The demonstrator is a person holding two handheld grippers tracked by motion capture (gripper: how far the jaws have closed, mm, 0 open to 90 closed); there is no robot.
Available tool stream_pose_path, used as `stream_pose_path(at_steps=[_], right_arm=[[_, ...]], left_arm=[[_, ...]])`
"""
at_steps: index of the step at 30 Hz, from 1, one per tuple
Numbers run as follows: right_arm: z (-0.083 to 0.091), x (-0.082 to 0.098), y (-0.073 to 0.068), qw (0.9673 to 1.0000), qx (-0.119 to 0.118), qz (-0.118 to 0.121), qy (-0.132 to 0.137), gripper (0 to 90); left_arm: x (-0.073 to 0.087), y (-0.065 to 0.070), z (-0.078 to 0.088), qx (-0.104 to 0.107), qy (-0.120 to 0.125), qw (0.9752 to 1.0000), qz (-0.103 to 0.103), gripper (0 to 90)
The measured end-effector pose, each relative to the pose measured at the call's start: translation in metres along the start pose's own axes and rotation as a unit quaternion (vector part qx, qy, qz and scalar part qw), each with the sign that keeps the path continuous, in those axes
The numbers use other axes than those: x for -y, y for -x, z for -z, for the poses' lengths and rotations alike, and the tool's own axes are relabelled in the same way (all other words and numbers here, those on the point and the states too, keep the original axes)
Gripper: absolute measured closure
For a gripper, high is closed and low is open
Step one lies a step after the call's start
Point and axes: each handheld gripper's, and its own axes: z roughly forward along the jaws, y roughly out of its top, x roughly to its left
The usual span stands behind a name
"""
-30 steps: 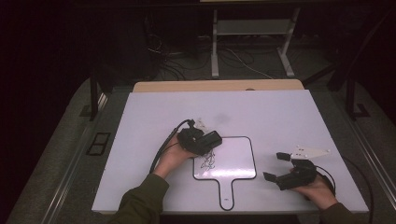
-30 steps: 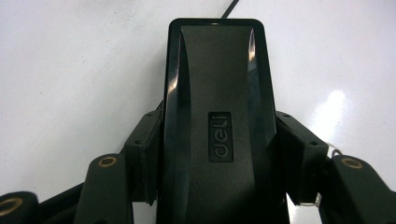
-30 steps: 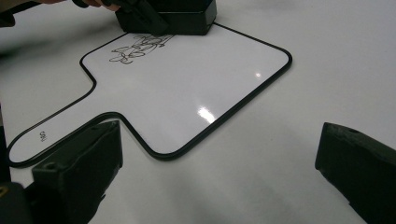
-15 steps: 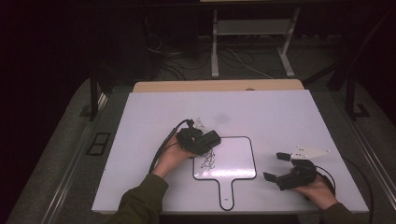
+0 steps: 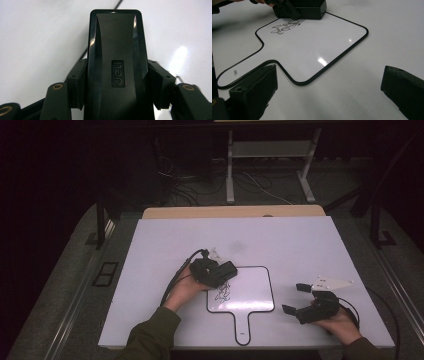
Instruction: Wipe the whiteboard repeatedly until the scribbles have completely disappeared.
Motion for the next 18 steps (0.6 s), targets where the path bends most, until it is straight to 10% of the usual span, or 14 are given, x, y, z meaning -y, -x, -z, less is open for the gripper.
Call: stream_pose_path(at_steps=[18], right_arm=[[-0.001,0.0,0.0,1.0,0.001,0.0,0.0,0.0]], left_arm=[[-0.005,0.012,-0.001,0.007,-0.012,0.9997,-0.02,39.4]])
